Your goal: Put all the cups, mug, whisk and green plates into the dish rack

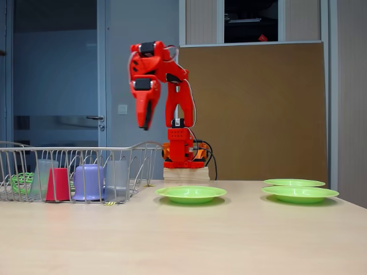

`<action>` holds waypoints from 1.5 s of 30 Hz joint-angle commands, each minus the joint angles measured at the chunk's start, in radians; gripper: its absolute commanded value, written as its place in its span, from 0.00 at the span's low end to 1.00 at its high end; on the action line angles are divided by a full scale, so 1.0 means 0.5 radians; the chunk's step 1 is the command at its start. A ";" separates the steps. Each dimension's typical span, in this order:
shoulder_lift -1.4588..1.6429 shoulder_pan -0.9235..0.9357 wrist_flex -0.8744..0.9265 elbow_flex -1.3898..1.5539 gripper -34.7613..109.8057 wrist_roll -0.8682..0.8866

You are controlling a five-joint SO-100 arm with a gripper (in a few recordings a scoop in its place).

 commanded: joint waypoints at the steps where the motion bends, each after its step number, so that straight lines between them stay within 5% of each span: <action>1: 0.181 -0.276 -0.218 0.236 0.33 0.494; 10: 0.166 -0.755 -1.101 0.881 0.25 1.411; 26: -0.190 -1.215 -1.651 1.169 0.45 2.025; 45: -0.368 -1.264 -2.393 1.577 0.45 2.623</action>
